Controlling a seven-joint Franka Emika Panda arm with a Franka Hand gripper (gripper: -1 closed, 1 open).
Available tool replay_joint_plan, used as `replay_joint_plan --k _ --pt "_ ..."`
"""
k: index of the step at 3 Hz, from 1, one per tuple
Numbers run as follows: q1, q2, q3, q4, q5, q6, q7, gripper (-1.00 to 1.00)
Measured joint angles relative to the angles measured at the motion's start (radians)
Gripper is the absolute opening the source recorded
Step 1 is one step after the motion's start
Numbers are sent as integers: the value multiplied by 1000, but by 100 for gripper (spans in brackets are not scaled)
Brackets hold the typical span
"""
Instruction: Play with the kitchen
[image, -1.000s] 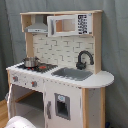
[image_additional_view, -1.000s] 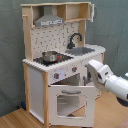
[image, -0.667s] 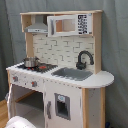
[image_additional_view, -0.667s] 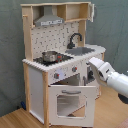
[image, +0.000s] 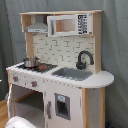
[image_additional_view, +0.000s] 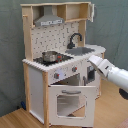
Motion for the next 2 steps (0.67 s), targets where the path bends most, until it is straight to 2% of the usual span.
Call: replay_joint_plan --k 2 --pt "26 9 -61 -105 4 -1 -197 100"
